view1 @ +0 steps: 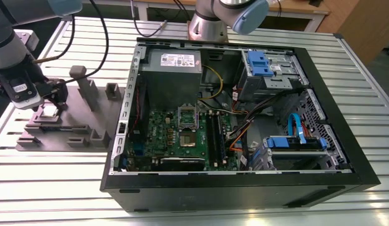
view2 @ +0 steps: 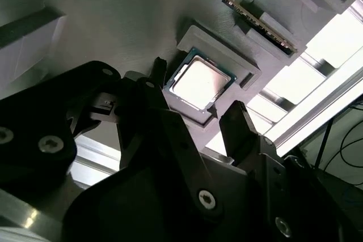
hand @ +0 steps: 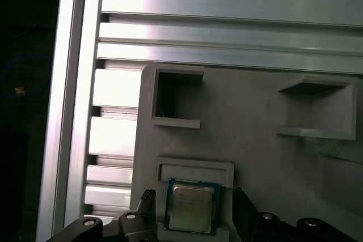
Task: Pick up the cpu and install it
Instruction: 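Pick up the cpu and move it towards the insertion slot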
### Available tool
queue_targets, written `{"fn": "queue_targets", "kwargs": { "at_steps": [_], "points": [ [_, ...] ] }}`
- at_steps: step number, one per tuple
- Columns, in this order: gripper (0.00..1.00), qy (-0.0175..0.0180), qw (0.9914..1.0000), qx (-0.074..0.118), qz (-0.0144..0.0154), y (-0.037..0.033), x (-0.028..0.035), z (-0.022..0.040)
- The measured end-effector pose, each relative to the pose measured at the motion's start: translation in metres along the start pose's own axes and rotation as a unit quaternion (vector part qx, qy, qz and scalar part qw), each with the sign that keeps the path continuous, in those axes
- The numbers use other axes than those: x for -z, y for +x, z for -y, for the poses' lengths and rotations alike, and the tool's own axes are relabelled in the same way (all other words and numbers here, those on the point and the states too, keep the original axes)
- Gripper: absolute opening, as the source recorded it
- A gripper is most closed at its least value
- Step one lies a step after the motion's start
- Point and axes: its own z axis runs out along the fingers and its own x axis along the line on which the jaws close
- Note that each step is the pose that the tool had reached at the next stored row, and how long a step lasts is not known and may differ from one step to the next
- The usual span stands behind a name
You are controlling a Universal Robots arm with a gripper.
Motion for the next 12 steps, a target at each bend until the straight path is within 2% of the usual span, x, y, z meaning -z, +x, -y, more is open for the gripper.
{"fn": "queue_targets", "kwargs": {
  "at_steps": [4,8,9,12],
  "points": [
    [0.65,0.0009,0.99997,-0.006,0.0037,0.0006,-0.0024,0.0001],
    [0.65,0.0018,0.99996,-0.008,0.0038,0.0009,-0.0032,0.0002],
    [0.65,0.0036,0.99995,-0.008,0.0038,0.0009,-0.0035,0.0001],
    [0.65,0.0121,0.99988,-0.010,0.0035,0.0008,-0.0041,0.0002]
  ]
}}
